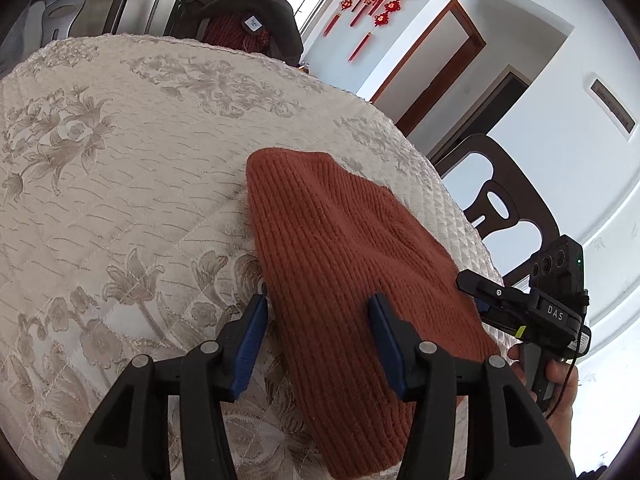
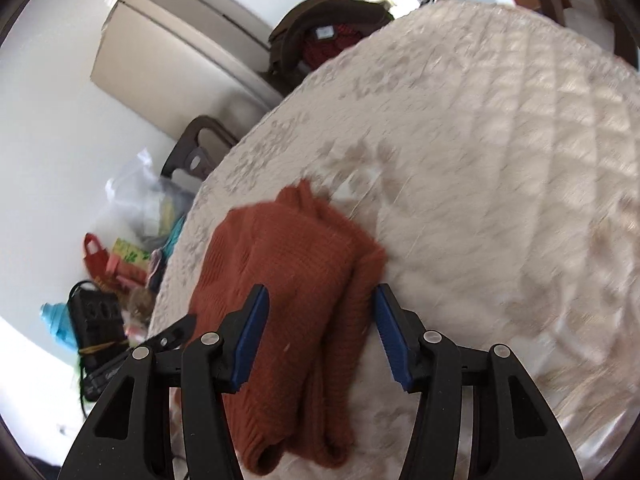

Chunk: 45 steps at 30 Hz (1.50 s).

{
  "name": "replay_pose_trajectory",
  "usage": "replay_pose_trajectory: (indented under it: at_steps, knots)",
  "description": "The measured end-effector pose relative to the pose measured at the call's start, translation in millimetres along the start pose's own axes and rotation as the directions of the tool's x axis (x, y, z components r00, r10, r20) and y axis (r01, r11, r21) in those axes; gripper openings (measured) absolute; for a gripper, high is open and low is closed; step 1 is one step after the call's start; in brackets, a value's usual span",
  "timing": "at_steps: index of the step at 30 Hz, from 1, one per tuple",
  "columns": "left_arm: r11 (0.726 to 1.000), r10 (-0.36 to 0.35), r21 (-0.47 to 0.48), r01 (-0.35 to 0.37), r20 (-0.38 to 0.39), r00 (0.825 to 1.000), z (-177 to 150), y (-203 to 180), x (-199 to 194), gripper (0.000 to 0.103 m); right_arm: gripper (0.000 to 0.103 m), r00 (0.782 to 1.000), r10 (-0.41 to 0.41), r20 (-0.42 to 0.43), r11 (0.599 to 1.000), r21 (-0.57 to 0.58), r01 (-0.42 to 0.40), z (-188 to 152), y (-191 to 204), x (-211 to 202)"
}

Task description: Fold small clothes

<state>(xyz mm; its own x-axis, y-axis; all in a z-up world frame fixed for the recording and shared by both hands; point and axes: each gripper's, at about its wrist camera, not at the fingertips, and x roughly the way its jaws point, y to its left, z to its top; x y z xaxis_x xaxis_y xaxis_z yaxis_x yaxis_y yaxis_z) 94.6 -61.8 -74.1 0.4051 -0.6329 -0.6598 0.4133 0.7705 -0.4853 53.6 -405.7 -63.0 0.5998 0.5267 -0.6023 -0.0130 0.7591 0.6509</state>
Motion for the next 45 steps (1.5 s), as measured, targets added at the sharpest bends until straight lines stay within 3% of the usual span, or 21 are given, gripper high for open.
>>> replay_pose_trajectory:
  at_steps: [6,15,25,30,38,45]
  knots:
    - [0.998,0.043,0.041,-0.043,-0.005,0.999,2,-6,5,0.057,0.054,1.0,0.002,-0.019,1.0,-0.023,-0.003,-2,7,7]
    - [0.988,0.12,0.098,-0.12,0.006,0.993,1,-18,9,0.054,0.029,0.999,-0.05,-0.005,0.996,-0.067,0.05,-2,16,8]
    - [0.971,0.176,0.157,-0.178,0.027,0.984,1,-31,9,0.045,0.025,0.998,-0.066,0.002,0.995,-0.08,0.066,-1,17,9]
    - [0.96,0.205,0.186,-0.21,0.045,0.978,1,-39,1,0.034,0.019,0.995,-0.092,0.03,0.987,-0.129,0.095,-1,33,0]
    - [0.944,0.204,0.242,-0.223,0.102,0.974,-2,-56,-23,0.033,0.018,0.995,-0.072,0.07,0.973,-0.216,0.085,-7,68,-19]
    - [0.95,0.198,0.226,-0.217,0.102,0.975,-4,-50,-29,0.033,0.018,0.996,-0.064,0.065,0.973,-0.219,0.076,-12,73,-19]
